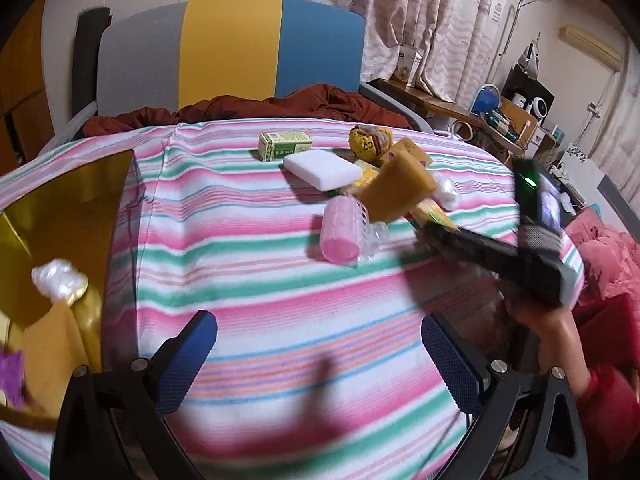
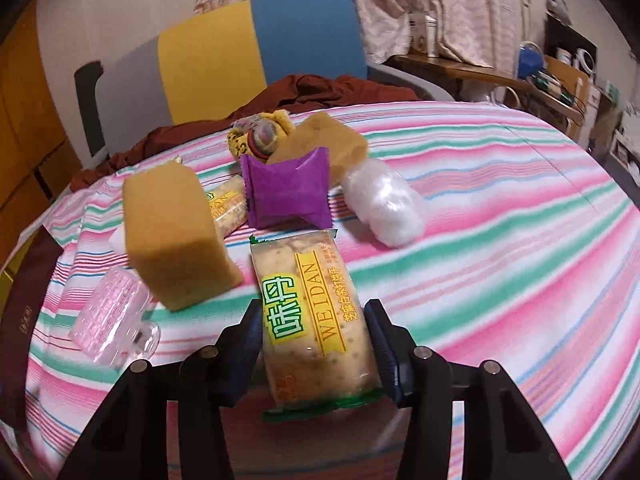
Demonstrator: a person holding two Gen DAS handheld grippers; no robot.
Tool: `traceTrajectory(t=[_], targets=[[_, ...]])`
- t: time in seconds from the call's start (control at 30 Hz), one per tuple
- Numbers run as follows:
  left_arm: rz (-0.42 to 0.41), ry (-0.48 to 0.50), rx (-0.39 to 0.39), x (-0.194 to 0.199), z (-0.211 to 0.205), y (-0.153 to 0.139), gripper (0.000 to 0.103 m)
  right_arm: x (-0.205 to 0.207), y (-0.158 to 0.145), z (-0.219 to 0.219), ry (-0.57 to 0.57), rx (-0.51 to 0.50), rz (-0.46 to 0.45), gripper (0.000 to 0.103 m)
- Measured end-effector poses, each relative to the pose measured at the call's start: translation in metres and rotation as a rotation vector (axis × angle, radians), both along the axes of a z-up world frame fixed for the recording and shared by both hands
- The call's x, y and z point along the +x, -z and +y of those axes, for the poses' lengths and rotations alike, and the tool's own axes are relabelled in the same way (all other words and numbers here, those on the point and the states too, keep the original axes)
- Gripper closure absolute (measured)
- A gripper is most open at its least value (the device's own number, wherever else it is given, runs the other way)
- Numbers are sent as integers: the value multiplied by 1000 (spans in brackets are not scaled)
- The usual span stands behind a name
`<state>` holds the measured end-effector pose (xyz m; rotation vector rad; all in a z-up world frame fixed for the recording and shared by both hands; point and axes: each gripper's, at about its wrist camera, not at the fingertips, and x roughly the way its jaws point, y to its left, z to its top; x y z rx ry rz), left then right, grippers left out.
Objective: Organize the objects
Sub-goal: 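Grasp the WEIDAN biscuit packet with the right gripper, then grasp the pink hair roller with the left gripper while the right holds the biscuit packet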
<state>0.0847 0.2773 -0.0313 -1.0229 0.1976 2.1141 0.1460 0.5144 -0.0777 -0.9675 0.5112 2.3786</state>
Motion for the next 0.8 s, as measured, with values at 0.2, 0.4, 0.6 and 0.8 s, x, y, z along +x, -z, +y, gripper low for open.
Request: traceTrajectory(t=[0.2, 0.4, 0.6, 0.8], targets=[[31, 3, -24, -19, 35, 9, 0, 19, 2, -15, 41, 20, 53, 52], [74, 27, -39, -36, 80, 15, 0, 18, 2, -20, 47, 36, 53, 52], [144, 99, -107, -42, 113, 30, 0, 20, 3, -18, 48, 32, 62, 52], [146, 127, -137, -48, 121, 43, 19, 20, 3, -18, 48, 33, 63, 52]])
